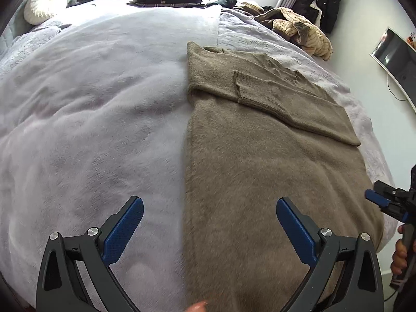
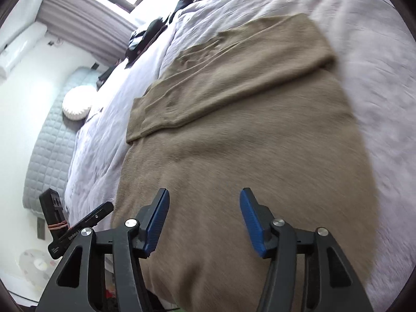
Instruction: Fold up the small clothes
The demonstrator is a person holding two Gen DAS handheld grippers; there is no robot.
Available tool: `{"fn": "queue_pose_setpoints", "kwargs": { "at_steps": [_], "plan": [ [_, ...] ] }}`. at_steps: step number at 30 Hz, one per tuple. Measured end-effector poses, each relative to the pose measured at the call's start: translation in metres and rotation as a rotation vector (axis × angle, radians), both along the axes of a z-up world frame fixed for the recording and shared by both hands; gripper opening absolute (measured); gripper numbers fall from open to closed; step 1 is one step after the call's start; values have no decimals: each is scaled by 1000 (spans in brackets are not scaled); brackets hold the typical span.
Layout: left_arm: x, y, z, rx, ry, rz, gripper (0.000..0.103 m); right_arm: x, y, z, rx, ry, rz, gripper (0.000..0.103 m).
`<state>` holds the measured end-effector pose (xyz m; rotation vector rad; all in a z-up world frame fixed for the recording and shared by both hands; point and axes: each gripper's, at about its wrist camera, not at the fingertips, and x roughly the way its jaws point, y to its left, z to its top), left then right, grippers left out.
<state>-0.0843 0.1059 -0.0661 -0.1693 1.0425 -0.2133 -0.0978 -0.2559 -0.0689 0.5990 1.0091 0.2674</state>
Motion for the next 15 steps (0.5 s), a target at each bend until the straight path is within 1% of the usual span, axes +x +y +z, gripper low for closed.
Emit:
{"fn": "queue_pose_setpoints", "kwargs": {
  "at_steps": [4, 7, 8, 10, 12, 13, 15],
  "plan": [
    [-12, 3, 4, 33, -11, -35, 102, -24, -22, -3, 13, -11, -51, 61],
    [-22, 7, 4, 29, -3, -44, 102, -43, -34, -4, 15, -23, -71, 61],
    [-25, 8, 2, 5, 17, -60, 102, -51, -40, -3, 16, -36, -74, 61],
    [-34, 12, -1, -68, 55, -86, 102, -67, -48, -3, 21, -59, -80, 61],
    [-43, 15, -5, -154, 93, -112, 102, -88, -59, -5, 39, -86, -93, 61],
    [-50, 16, -8, -207, 125, -146, 102, -98, -64, -6, 51, -97, -97, 61],
    [-61, 14, -9, -244, 145, -193, 102, -116, -73, -10, 79, -112, -91, 61]
  ]
}}
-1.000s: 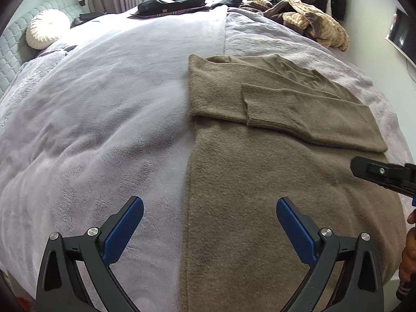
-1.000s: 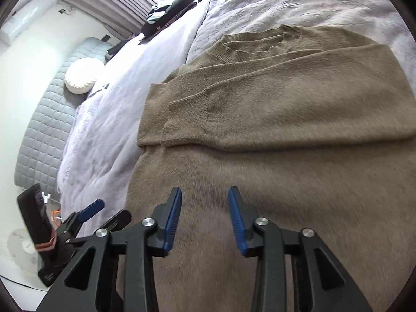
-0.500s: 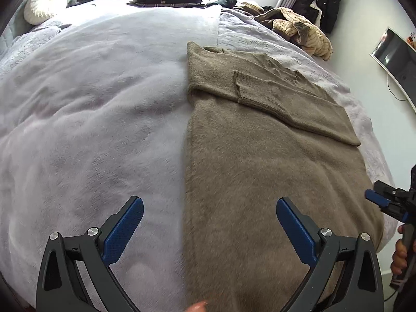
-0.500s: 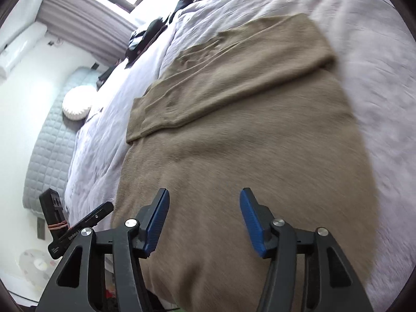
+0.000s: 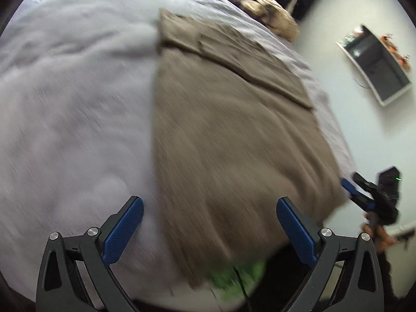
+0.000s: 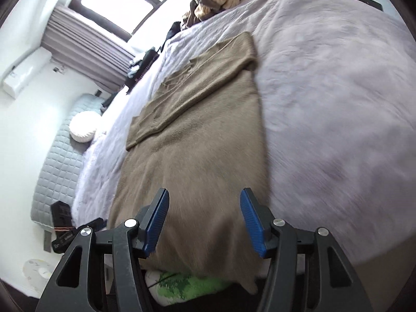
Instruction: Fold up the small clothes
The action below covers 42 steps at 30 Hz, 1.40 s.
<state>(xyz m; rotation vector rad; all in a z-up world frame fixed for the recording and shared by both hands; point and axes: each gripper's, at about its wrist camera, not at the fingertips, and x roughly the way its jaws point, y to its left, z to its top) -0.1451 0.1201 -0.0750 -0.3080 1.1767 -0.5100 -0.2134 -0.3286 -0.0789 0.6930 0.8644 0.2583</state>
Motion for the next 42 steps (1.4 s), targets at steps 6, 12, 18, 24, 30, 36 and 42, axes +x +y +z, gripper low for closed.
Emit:
{"fn": "queue_pose_setpoints", "kwargs": {
  "at_steps": [6, 12, 18, 24, 30, 36, 42],
  "plan": [
    [-27, -18, 0, 13, 15, -154, 102, -26, -2, -34, 73, 44, 95, 61],
    [-35, -39, -15, -9, 68, -188, 102, -15, 14, -58, 139, 40, 176, 63],
    [-39, -52, -35, -15, 109, -152, 102, -8, 31, -63, 197, 19, 249, 63],
    [-41, -36, -18, -84, 59, -64, 98, -13, 34, -65, 197, 36, 224, 59],
    [-35, -32, -14, -14, 42, -63, 28, -20, 27, -75, 301, 38, 194, 8],
    [-26, -20, 25, -173, -23, -95, 16, -19, 18, -30, 568, -205, 217, 7],
    [13, -12, 80, -283, -176, -38, 16, 18, 17, 10, 681, -328, 221, 7]
  ]
}}
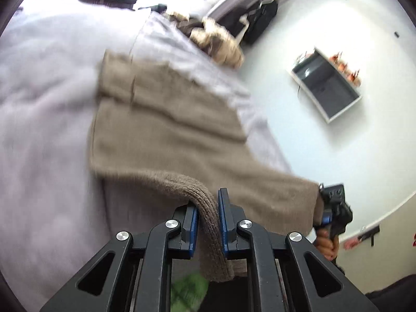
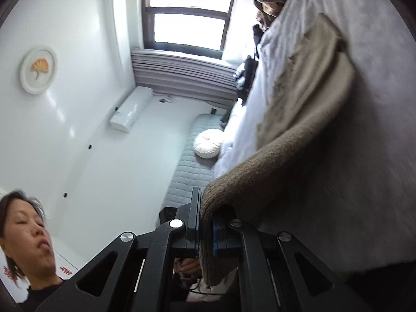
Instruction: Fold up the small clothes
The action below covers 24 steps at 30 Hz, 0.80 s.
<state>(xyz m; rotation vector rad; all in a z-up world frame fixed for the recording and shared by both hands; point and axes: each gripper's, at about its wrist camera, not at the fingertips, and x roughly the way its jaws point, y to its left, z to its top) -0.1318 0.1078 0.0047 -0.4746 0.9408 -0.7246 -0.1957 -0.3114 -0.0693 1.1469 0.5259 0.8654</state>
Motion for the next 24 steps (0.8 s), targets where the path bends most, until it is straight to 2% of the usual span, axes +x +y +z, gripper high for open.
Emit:
{"fn": "queue_pose_setpoints", "kwargs": {
  "at_steps": [5, 9, 13, 16, 18, 24],
  "plan": [
    [53, -3, 34, -16, -80, 62, 16, 54, 6, 45, -44, -37, -13, 7],
    [101, -8, 48, -13, -105, 85, 16, 103, -14, 81, -86, -34, -34, 7],
    [154, -15, 51, -3, -116, 112, 16, 158, -21, 94, -102, 8, -64, 7],
    [201, -20, 35, 15, -70, 151, 16, 201, -35, 75, -81, 108, -103, 7],
    [225, -23, 22, 39, -39, 177, 16, 232, -44, 49, -67, 193, -138, 7],
    [292, -36, -40, 211, 38, 235, 16, 301, -61, -33, -82, 431, -199, 7]
  ]
}}
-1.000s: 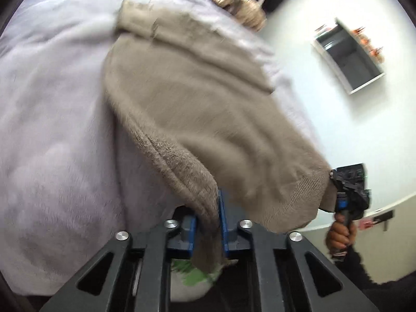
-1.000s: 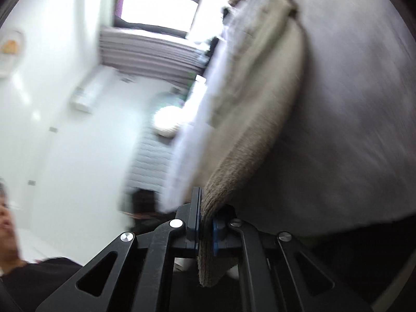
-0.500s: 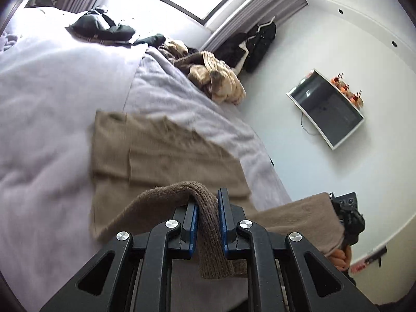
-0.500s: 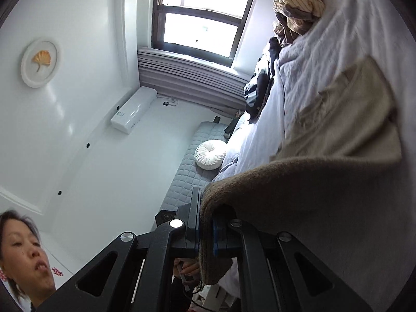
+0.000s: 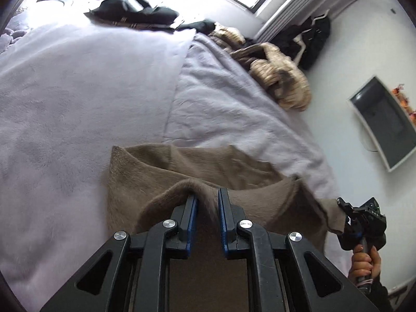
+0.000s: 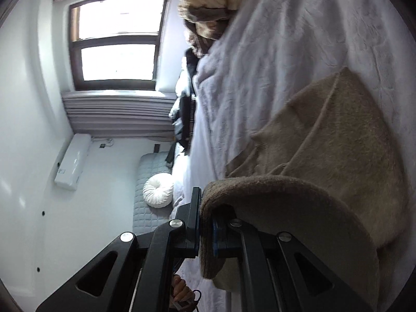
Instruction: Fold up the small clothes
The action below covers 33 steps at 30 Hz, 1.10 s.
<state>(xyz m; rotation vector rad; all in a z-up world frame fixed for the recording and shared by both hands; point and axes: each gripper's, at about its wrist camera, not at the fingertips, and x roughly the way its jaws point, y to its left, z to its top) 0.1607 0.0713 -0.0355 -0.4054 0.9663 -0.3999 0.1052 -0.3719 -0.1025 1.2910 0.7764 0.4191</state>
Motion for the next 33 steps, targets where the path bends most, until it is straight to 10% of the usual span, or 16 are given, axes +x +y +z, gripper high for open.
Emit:
{"fn": "queue_pose_setpoints", "kwargs": {
  "at_steps": [6, 9, 11, 13, 19, 27, 33],
  "plan": [
    [35, -3, -43, 87, 82, 59, 27, 24, -12, -47, 25, 92, -81, 11],
    [34, -2, -40, 82, 68, 42, 68, 22, -21, -50, 70, 77, -92, 13],
    [24, -4, -25, 195, -5, 89, 100, 17, -26, -42, 67, 49, -101, 34],
    [16, -6, -9, 231, -98, 74, 100, 13, -32, -29, 61, 0, -114, 60],
    [11, -19, 0, 176, -109, -65, 100, 10, -19, 21, -141, -87, -12, 41],
    [32, -42, -55, 355, 38, 11, 100, 16, 7, -5, -446, 105, 21, 39],
    [10, -25, -48, 383, 30, 12, 100, -21, -10, 14, -469, 90, -19, 61]
  ]
}}
